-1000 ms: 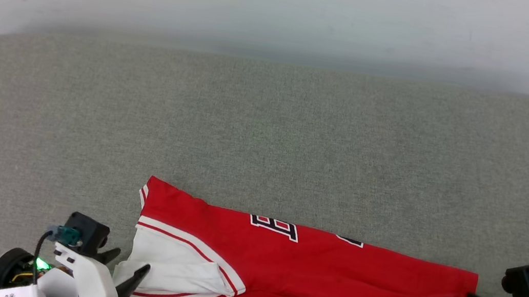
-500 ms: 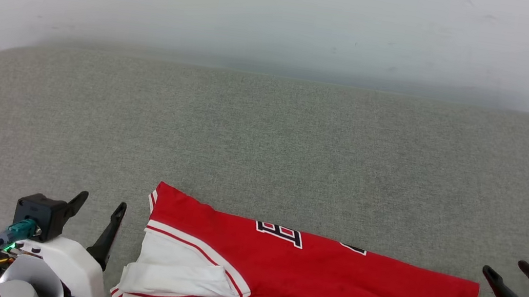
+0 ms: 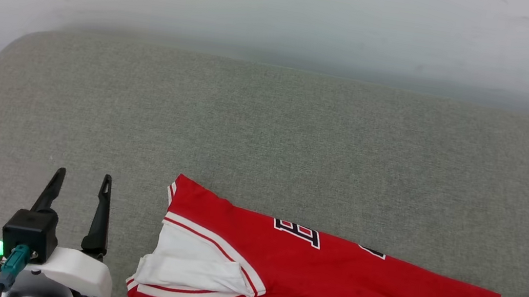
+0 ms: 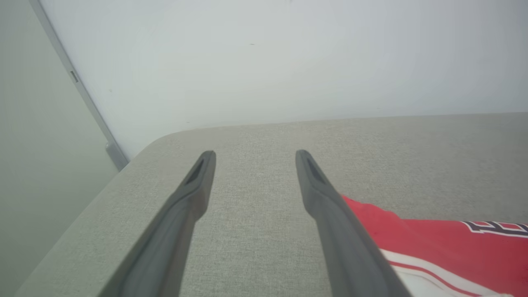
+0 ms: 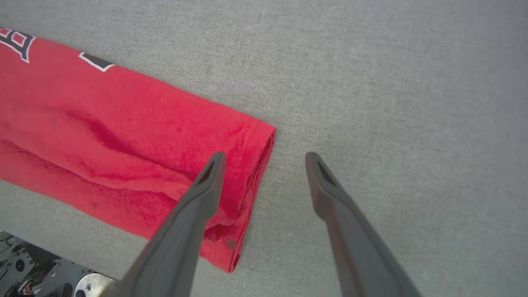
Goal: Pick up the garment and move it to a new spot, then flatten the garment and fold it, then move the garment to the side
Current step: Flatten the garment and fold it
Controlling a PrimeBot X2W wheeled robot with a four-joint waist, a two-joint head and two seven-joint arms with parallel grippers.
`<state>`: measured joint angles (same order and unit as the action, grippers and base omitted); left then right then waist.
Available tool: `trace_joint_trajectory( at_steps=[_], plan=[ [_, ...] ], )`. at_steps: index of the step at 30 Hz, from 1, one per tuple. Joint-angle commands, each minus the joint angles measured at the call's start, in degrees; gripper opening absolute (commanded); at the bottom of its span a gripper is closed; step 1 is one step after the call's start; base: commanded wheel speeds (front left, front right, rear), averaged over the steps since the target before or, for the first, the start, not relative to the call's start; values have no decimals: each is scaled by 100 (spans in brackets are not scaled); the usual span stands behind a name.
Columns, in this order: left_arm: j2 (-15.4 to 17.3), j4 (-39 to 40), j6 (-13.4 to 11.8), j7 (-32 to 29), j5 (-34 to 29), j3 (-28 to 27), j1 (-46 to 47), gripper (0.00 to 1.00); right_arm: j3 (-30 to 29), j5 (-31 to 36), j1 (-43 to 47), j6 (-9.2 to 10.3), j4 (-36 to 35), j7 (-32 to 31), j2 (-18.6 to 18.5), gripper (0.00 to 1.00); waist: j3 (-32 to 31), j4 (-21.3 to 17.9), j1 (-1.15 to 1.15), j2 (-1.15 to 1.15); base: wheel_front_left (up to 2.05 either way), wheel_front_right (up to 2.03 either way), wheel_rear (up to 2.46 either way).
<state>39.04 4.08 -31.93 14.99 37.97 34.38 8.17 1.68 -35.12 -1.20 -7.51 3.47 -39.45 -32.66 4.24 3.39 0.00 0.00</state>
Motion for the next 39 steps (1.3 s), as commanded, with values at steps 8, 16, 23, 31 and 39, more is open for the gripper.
trace_joint_trajectory(
  at_steps=[8, 16, 23, 31, 39],
  plan=[
    [-779, 88, 163, 25, -1089, -1008, -652, 100, 152, 74, 140, 5, 307, -151, 250, 100, 149, 187, 0, 0, 0, 0, 0],
    [-1628, 97, 573, 20, -1878, -1635, -1001, 100, 541, 8, 216, 5, 858, -101, 402, 100, 255, 287, 0, 0, 0, 0, 0],
    [-2251, 27, 1043, 20, -2443, -2173, -1196, 100, 1034, -172, 196, -7, 1267, 164, 523, 49, 253, 304, 0, 0, 0, 0, 0],
    [-2691, -84, 1480, 21, -3007, -2687, -1300, 100, 1085, -374, -104, 8, 1416, 658, 226, 0, 171, 230, 0, 0, 0, 0, 0],
    [-2904, -187, 1863, 21, -3323, -2983, -1412, 100, 765, -529, -240, 8, 1591, 771, -328, 0, 72, 180, 0, 0, 0, 0, 0]
  ],
)
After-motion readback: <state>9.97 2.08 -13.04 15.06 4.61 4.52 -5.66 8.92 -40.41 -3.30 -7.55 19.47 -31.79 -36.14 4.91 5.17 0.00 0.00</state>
